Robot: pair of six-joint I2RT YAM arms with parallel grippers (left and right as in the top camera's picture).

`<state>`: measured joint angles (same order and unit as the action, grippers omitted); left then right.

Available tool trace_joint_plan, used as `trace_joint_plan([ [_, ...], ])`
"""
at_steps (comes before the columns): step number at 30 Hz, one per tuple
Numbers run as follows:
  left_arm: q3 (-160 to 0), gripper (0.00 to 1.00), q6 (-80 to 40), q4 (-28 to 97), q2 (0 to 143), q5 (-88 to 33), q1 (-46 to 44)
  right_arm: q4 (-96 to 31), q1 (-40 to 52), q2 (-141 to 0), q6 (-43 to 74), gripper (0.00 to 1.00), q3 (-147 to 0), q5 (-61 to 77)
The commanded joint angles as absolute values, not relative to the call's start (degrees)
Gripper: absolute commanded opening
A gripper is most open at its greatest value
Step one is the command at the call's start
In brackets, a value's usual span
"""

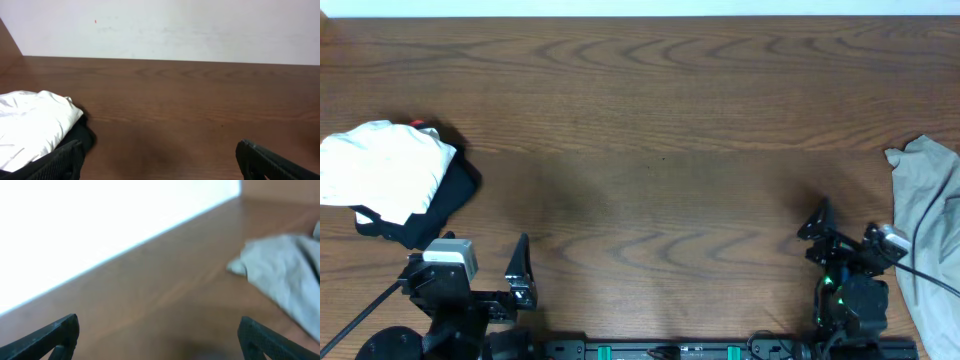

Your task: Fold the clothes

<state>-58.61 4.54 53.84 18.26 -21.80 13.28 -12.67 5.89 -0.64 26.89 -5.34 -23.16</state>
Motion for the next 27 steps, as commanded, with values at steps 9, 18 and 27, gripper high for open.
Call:
trace_joint_plan([
  [9, -58.5, 0.98, 4.9, 53.9, 18.2, -21.3, 13.1, -1.5, 5.4, -0.3, 25.7, 0.99, -0.3, -26.2],
  [18, -58.5, 0.98, 4.9, 53.9, 18.2, -21.3, 13.1, -2.4, 5.4, -0.3, 17.5, 0.99, -0.3, -21.2],
  [27, -58.5, 0.98, 4.9, 53.9, 18.2, -21.3, 13.1, -2.4, 5.4, -0.3, 17.5, 0.99, -0.3, -21.2],
])
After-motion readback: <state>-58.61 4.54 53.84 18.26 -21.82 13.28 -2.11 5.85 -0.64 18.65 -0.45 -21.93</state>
